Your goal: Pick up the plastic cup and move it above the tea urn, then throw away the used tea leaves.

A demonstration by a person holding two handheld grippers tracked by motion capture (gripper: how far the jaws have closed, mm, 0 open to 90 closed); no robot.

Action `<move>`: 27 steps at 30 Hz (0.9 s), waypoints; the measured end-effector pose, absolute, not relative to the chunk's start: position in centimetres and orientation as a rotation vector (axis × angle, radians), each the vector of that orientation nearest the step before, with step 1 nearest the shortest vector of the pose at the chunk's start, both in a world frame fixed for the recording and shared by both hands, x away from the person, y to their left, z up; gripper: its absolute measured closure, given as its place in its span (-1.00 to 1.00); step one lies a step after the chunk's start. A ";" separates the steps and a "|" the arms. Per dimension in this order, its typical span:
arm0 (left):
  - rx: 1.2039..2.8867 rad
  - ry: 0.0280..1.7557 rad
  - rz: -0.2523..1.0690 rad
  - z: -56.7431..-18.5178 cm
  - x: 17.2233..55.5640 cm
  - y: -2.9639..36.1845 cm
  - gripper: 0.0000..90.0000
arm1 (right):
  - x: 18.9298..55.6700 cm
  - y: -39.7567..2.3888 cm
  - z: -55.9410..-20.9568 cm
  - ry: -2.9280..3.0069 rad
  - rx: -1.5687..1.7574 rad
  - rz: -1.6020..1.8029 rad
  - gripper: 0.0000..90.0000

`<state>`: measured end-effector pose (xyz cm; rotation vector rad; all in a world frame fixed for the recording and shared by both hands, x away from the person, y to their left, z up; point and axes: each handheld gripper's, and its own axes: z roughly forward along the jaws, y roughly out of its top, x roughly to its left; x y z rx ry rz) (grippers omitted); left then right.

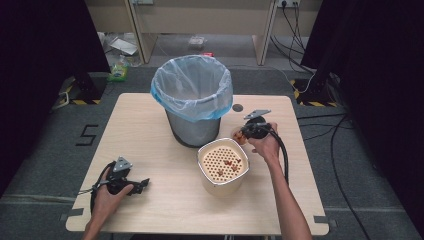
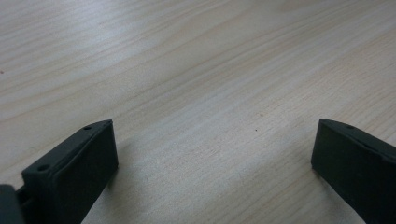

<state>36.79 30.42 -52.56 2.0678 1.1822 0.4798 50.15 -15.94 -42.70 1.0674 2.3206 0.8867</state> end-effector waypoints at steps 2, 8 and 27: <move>2.068 1.182 0.480 -52.6 36.8 30.4 -1.00 | 49.9 -16.4 -42.4 2.286 1.066 0.898 0.93; 2.068 1.182 0.479 -52.6 36.8 30.4 -1.00 | 49.5 -17.6 -41.4 2.215 1.065 0.947 0.93; 2.067 1.183 0.481 -52.6 36.8 30.4 -1.00 | 45.2 -17.5 -37.2 2.053 0.868 1.042 0.92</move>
